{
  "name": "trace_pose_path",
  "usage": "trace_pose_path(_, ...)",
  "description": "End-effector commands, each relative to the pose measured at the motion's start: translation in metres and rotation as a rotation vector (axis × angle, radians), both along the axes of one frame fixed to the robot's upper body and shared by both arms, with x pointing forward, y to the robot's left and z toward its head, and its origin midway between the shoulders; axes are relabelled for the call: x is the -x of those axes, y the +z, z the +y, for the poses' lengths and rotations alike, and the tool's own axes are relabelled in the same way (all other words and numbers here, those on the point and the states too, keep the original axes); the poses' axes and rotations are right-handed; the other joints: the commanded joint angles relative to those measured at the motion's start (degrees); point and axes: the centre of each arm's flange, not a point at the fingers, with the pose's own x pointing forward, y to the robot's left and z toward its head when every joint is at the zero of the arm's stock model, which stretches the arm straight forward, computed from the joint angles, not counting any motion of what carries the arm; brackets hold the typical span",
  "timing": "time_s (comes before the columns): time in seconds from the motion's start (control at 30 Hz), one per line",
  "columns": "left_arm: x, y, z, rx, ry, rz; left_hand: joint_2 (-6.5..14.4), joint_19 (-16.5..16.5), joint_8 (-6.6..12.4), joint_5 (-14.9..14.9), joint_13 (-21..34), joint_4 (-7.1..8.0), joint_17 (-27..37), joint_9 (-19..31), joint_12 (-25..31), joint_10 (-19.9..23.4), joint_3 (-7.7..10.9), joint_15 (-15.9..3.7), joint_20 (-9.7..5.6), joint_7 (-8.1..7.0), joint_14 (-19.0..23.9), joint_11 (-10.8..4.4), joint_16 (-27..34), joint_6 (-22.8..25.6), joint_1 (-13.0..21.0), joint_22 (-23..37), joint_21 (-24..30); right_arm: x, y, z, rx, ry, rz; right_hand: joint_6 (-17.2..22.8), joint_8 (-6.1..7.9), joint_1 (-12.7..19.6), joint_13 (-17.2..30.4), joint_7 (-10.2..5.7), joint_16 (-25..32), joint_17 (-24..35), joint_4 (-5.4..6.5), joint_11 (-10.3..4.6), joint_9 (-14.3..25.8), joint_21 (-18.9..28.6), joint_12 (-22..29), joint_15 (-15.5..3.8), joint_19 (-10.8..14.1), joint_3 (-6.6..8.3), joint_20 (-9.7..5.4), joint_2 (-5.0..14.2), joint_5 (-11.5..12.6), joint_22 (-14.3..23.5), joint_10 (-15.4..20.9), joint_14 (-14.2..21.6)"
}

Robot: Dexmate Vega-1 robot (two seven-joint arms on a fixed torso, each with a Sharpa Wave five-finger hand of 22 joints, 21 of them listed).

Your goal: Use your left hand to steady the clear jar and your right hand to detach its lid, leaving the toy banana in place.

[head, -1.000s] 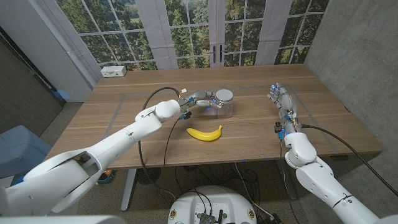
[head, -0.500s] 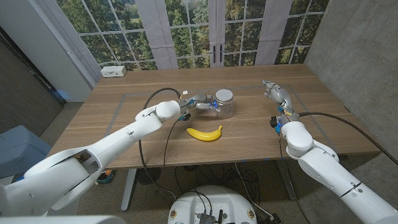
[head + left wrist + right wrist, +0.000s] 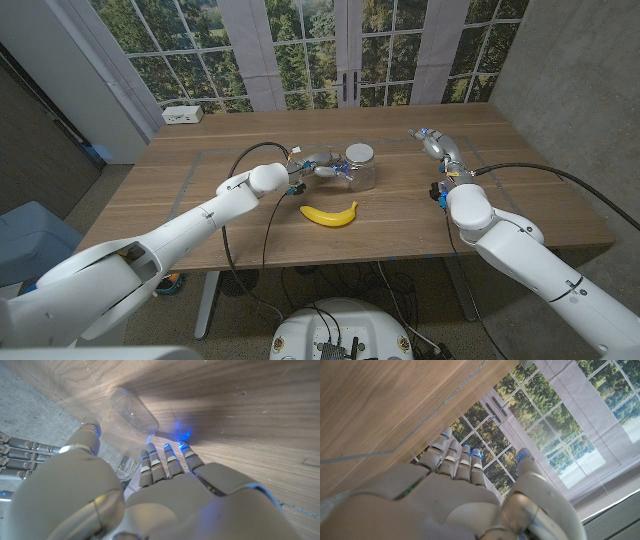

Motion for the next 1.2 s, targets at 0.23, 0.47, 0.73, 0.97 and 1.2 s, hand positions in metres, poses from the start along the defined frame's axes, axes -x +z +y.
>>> trace_pose_path(0.23,0.008,0.007,0.000,0.013,-0.013,-0.066,0.19,-0.63,-0.28,0.08,-0.06,0.24,0.15,-0.03,-0.43,-0.12,-0.04,-0.05,0.85,-0.60,0.00,-0.93,-0.22,0.66,0.10,0.11,-0.16,0.009,0.022,0.033,0.251,-0.152,0.116,-1.23,0.31,-0.42,0.44,-0.51,-0.46,0.16,0.47,-0.22,0.27,-0.80,0.19,0.22,-1.52,-0.92,2.62,-1.75,-0.43,0.18,-1.67,-1.99)
trace_pose_path(0.47,0.009,0.009,-0.001,0.012,-0.008,-0.084,0.31,-2.90,-0.44,0.07,-0.07,0.30,0.15,-0.12,-0.53,0.20,-0.20,-0.16,1.66,-0.88,-0.23,-1.07,-0.28,1.19,-0.09,0.07,-0.84,0.010,0.027,0.043,0.321,-0.182,0.165,-1.33,0.45,-1.28,0.62,-0.47,-0.75,0.23,0.86,-0.10,0.31,-1.30,0.46,0.71,-2.38,-1.67,3.89,-2.56,-0.86,0.18,-1.66,-3.15)
trace_pose_path(0.73,0.009,0.011,-0.003,0.009,-0.009,-0.099,0.35,-3.50,-0.52,0.07,-0.07,0.31,0.15,-0.16,-0.55,0.46,-0.27,-0.18,2.00,-0.95,-0.33,-1.16,-0.30,1.49,-0.17,0.05,-0.87,0.012,0.034,0.055,0.398,-0.191,0.179,-2.20,0.26,-2.39,0.76,-0.61,-0.72,0.30,1.21,0.13,0.34,-1.48,0.54,1.00,-2.53,-2.56,4.50,-3.57,-1.12,0.18,-1.90,-3.50)
trace_pose_path(0.97,0.009,0.013,-0.004,0.014,-0.012,-0.116,0.44,-4.90,-0.60,0.09,-0.07,0.30,0.15,-0.21,-0.55,0.98,-0.34,-0.08,2.69,-1.09,-0.42,-1.35,-0.29,2.00,-0.24,0.01,-1.07,0.013,0.034,0.062,0.443,-0.175,0.161,-2.58,0.27,-3.09,0.87,-0.82,-0.71,0.35,1.43,0.25,0.36,-1.60,0.51,1.06,-2.61,-3.10,4.73,-4.10,-1.14,0.19,-2.34,-3.79)
trace_pose_path(1.2,0.010,0.013,-0.004,0.022,-0.017,-0.125,0.57,-7.95,-0.59,0.11,-0.08,0.28,0.16,-0.28,-0.58,1.82,-0.46,-1.02,2.94,-1.48,-0.47,-1.87,-0.24,3.21,-0.37,-0.05,-1.42,0.012,0.036,0.071,0.480,-0.163,0.137,-2.24,0.53,-3.44,0.96,-0.92,-0.70,0.38,1.52,-0.01,0.38,-1.79,0.62,0.79,-2.88,-3.36,4.84,-4.27,-1.09,0.19,-2.39,-4.03)
